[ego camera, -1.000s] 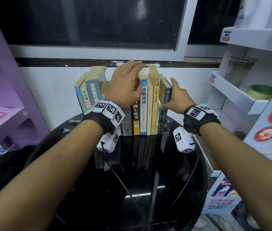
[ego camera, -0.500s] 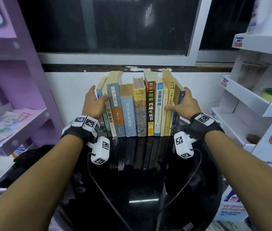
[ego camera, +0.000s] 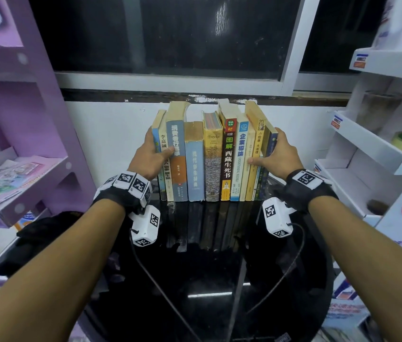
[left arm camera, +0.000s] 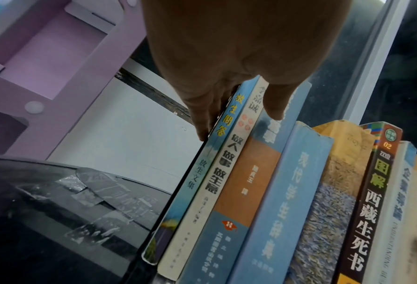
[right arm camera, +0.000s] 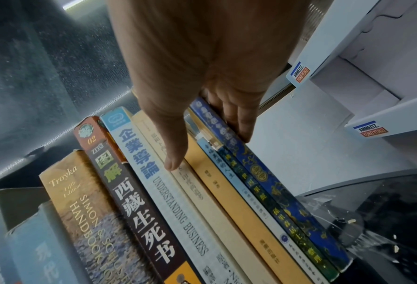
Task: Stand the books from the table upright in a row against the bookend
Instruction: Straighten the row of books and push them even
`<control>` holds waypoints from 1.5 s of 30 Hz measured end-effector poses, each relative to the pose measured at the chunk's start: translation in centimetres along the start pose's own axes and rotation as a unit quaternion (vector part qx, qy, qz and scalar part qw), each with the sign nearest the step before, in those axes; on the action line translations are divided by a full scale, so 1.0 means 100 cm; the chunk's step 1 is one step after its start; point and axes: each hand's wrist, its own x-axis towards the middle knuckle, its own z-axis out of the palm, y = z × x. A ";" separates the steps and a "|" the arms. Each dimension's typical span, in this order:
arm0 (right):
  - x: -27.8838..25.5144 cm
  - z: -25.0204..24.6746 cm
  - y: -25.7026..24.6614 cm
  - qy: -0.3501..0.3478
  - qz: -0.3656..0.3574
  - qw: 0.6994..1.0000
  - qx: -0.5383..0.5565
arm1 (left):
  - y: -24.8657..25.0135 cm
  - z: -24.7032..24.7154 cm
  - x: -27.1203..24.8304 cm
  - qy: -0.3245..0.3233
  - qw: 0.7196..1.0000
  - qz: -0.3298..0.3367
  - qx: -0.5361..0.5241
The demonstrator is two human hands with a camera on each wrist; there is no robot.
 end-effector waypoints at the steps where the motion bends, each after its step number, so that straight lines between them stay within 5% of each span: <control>1: 0.000 -0.001 0.000 0.000 -0.001 1.000 -0.002 | 0.000 0.001 0.000 0.002 1.000 0.007 0.012; 15: 0.001 -0.012 0.006 -0.007 0.003 1.000 -0.009 | 0.010 0.002 0.002 -0.029 0.987 0.044 0.152; 32: 0.004 0.003 0.008 0.026 -0.014 0.999 0.012 | -0.002 0.007 0.002 0.027 0.986 0.047 0.157; 40: 0.001 -0.004 0.006 0.008 -0.018 1.000 0.001 | 0.000 -0.006 0.004 -0.002 0.990 0.054 0.127; 45: -0.003 -0.004 0.004 0.087 -0.048 0.994 -0.043 | 0.007 -0.030 0.009 -0.044 0.989 0.046 0.135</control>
